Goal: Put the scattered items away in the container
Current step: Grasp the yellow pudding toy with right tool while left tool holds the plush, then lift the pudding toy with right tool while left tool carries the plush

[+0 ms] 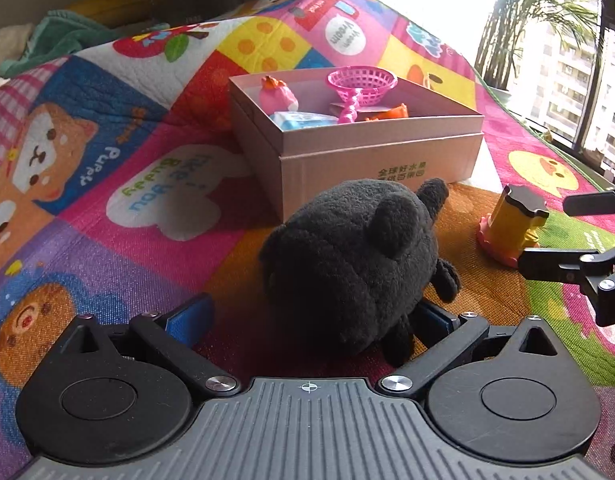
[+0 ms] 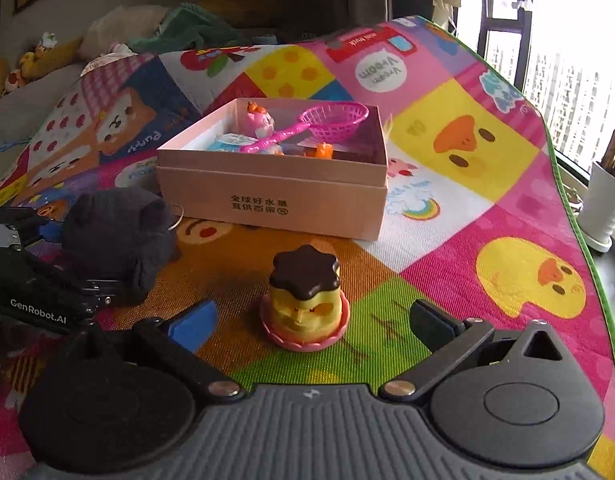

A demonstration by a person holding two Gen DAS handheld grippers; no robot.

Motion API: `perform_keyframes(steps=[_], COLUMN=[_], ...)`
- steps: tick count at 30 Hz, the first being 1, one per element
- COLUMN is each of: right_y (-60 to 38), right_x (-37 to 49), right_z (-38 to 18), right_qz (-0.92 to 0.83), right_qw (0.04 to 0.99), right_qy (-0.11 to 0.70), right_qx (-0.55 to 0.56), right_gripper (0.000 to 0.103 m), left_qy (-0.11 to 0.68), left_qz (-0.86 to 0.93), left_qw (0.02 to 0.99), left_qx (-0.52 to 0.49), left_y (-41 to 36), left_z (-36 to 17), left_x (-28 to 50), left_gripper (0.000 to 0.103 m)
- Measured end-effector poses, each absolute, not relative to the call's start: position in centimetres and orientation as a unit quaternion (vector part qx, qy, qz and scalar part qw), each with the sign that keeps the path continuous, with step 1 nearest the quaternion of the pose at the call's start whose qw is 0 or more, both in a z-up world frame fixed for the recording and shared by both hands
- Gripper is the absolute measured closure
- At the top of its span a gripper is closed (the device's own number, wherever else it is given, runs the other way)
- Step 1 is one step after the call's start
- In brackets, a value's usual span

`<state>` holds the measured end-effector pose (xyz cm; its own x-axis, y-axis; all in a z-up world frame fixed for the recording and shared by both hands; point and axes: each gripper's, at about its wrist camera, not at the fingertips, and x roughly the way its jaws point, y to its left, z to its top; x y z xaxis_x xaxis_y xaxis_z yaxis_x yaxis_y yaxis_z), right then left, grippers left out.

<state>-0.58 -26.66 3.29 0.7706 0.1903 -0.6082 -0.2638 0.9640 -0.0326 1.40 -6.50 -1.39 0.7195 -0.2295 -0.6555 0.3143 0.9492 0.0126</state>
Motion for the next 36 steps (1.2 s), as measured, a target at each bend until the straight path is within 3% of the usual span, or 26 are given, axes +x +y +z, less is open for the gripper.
perform_keyframes(steps=[5, 7, 9, 23, 28, 30, 31, 32, 36], right_y=[-25.8, -25.9, -25.8, -26.7, -26.7, -26.6, -26.5, -26.3, -26.0], right_x=[1.5, 1.6, 1.2, -2.0, -1.4, -0.9, -0.8, -0.5, -0.6], right_z=[2.9, 2.9, 3.1, 3.2, 3.2, 3.1, 3.1, 3.1, 3.5], right_qz=[0.127, 0.134, 0.132, 0.148, 0.143, 0.143, 0.146, 0.149, 0.153], right_qw=[0.931, 0.929, 0.929, 0.923, 0.929, 0.93, 0.93, 0.929, 0.927], right_qy=[0.334, 0.34, 0.34, 0.348, 0.332, 0.33, 0.329, 0.33, 0.334], right_qx=[-0.07, -0.061, -0.067, -0.071, -0.073, -0.071, -0.073, -0.076, -0.077], right_gripper=[0.026, 0.045, 0.054, 0.056, 0.05, 0.05, 0.051, 0.051, 0.06], left_qy=[0.329, 0.299, 0.27, 0.272, 0.281, 0.284, 0.288, 0.293, 0.291], left_qz=[-0.155, -0.166, -0.174, -0.194, -0.194, -0.192, -0.193, -0.196, -0.195], left_qw=[0.929, 0.938, 0.945, 0.938, 0.936, 0.936, 0.935, 0.933, 0.933], left_qx=[0.065, 0.064, 0.064, 0.086, 0.081, 0.08, 0.079, 0.076, 0.083], left_y=[-6.5, -6.4, -6.3, -8.2, -8.2, -8.3, -8.3, -8.3, -8.5], left_z=[-1.2, -0.8, -0.1, 0.6, 0.5, 0.5, 0.5, 0.5, 0.6], left_x=[0.8, -0.1, -1.0, 0.2, 0.8, 0.9, 1.0, 1.1, 0.5], left_gripper=[0.0, 0.0, 0.0, 0.0, 0.0, 0.005, 0.015, 0.019, 0.022])
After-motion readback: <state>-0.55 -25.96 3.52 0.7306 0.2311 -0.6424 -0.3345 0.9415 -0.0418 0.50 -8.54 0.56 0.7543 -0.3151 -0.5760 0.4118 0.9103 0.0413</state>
